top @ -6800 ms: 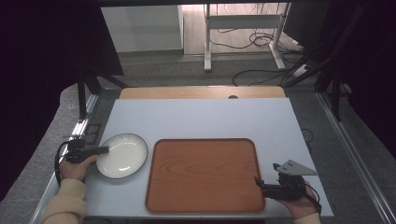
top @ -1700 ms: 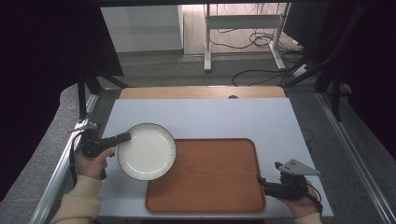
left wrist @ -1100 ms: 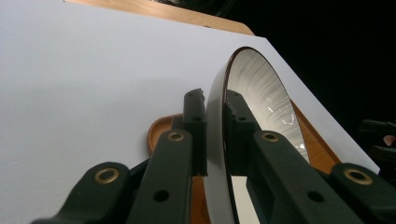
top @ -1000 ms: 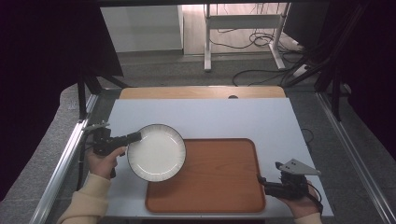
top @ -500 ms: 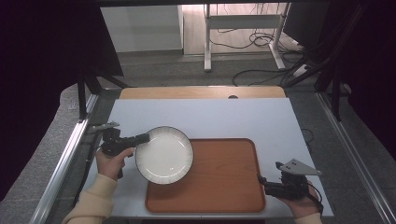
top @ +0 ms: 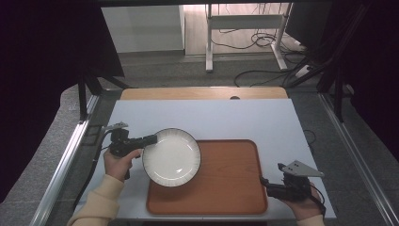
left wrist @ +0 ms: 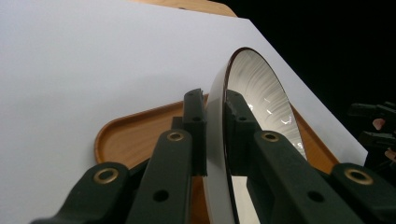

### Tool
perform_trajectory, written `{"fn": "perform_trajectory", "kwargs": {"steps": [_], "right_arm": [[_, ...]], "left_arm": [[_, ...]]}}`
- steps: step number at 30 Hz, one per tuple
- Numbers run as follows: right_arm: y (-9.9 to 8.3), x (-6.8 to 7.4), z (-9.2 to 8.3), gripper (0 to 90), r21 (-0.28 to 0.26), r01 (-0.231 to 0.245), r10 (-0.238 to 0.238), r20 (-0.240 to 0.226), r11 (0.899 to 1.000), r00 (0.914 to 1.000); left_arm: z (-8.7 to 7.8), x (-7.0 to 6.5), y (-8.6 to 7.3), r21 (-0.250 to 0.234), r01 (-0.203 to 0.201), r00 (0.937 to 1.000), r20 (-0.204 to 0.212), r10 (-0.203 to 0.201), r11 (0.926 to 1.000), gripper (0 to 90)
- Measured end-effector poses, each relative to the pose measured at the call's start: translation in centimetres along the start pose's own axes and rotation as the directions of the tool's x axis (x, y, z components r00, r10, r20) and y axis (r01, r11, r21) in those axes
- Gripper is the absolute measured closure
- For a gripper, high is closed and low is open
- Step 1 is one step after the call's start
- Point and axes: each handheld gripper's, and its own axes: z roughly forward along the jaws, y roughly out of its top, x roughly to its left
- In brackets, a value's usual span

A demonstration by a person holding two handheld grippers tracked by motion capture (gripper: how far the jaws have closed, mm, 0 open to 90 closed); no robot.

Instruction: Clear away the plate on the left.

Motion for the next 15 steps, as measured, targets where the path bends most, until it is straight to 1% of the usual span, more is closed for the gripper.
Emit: {"fn": "perform_trajectory", "kwargs": {"steps": [7, 13, 15], "right_arm": [[0.0, 0.0, 0.0, 18.4, 0.001, 0.001, -0.001, 0.0, 1.0, 1.0], [0.0, 0.0, 0.0, 18.4, 0.0, -0.003, 0.003, 0.002, 1.0, 1.0], [0.0, 0.0, 0.0, 18.4, 0.0, -0.003, 0.003, 0.002, 1.0, 1.0]], "left_arm": [[1.1, -0.8, 0.3, 0.012, -0.012, 0.9997, 0.021, 0.012, 0.9999, 81.9], [1.9, -1.3, 0.3, 0.023, -0.016, 0.9995, 0.026, 0.015, 0.9996, 81.9], [2.2, -1.4, 0.3, 0.029, -0.023, 0.9994, 0.027, 0.022, 0.9993, 81.8]]}}
